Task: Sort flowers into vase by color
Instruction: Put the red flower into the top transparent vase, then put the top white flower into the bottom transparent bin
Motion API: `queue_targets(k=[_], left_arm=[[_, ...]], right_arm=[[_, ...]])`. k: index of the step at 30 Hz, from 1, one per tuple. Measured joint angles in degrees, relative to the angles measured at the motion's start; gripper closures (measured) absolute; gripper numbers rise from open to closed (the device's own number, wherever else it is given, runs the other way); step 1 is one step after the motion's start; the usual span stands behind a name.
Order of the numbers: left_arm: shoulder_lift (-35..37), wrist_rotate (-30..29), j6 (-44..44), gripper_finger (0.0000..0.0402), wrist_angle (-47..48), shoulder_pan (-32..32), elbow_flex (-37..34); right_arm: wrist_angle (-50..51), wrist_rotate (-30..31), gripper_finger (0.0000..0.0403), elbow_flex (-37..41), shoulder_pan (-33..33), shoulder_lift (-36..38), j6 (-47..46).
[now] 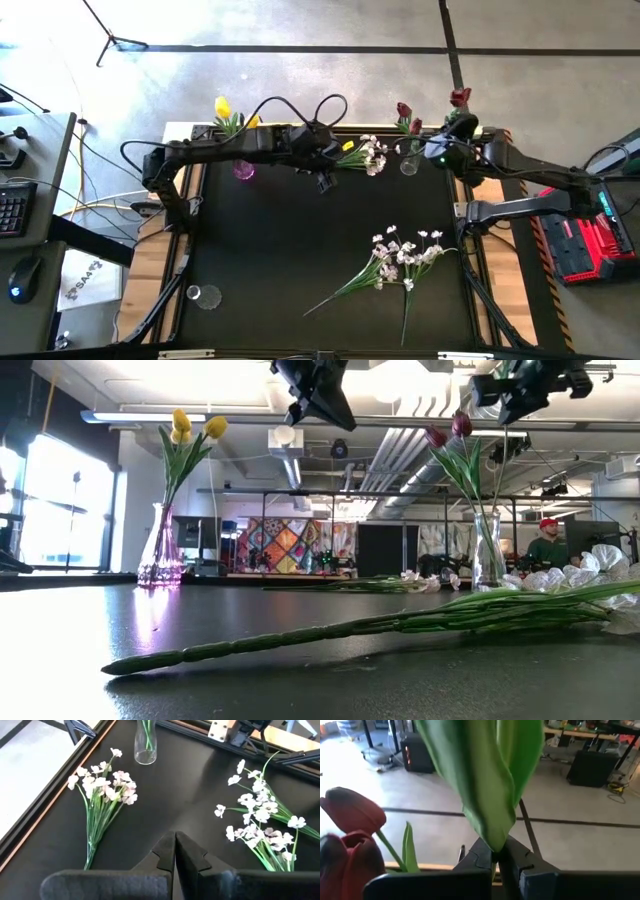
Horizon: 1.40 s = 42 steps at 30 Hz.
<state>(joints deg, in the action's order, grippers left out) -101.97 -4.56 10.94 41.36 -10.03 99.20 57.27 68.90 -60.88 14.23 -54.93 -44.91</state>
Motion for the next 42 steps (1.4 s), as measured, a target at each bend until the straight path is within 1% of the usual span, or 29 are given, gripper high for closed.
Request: queue_targets(k=[3,9,13,15,18,23,26,28,31,33,36,38,42], left_arm=[[0.00,0.02,-0.02,0.0402,-0.02,-0.47,0.01],[0.00,0.02,0.42,0.0402,0.08,-0.89,0.00],[0.00,0.04,0.54,0.0402,1.27,-0.89,0.00],[0.00,0.10,0.91,0.0402,2.00,-0.89,0.00],[0.00,1.10,0.97,0.0402,2.58,-0.89,0.00],[0.02,1.58,0.73,0.0402,2.64,-0.89,0.00],[0.02,4.35,-0.04,0.0402,2.82,-1.14,0.00],[0.02,6.05,-0.06,0.0402,2.86,-1.34,0.00],[0.02,5.89,-0.12,0.0398,3.25,-1.62,0.00],[0.02,4.57,-0.98,0.0388,3.75,-1.86,0.00],[-0.26,2.16,-3.42,0.0361,4.53,-2.18,0.00],[-0.50,0.84,-4.93,0.0338,5.30,-2.72,0.00],[-3.27,-0.56,-7.05,0.0290,5.71,-3.89,0.06]], right_arm=[[-0.75,-2.39,0.0403,0.00,1.00,-1.39,0.39],[-5.11,-5.70,0.0402,0.00,1.58,-3.63,4.67],[-6.49,-12.09,0.0400,-0.09,2.75,-3.59,5.42],[-6.34,-13.83,0.0388,-0.11,3.62,-3.55,5.51],[-6.36,-15.85,0.0351,-0.13,4.94,-3.46,5.52],[-6.36,-19.81,0.0267,-0.15,6.32,-3.41,5.41],[-6.84,-21.43,0.0222,-0.15,6.41,-2.58,5.48],[-7.34,-23.21,0.0199,-0.17,6.39,-1.57,4.94],[-8.62,-26.74,0.0176,-0.17,6.39,0.62,3.61],[-9.84,-28.90,0.0169,-0.17,6.37,2.56,2.84],[-12.36,-31.12,0.0168,-0.20,5.63,6.01,2.55],[-14.27,-31.55,0.0168,-0.22,4.25,8.33,2.01],[-20.27,-31.60,0.0167,-0.22,0.44,12.76,2.98]])
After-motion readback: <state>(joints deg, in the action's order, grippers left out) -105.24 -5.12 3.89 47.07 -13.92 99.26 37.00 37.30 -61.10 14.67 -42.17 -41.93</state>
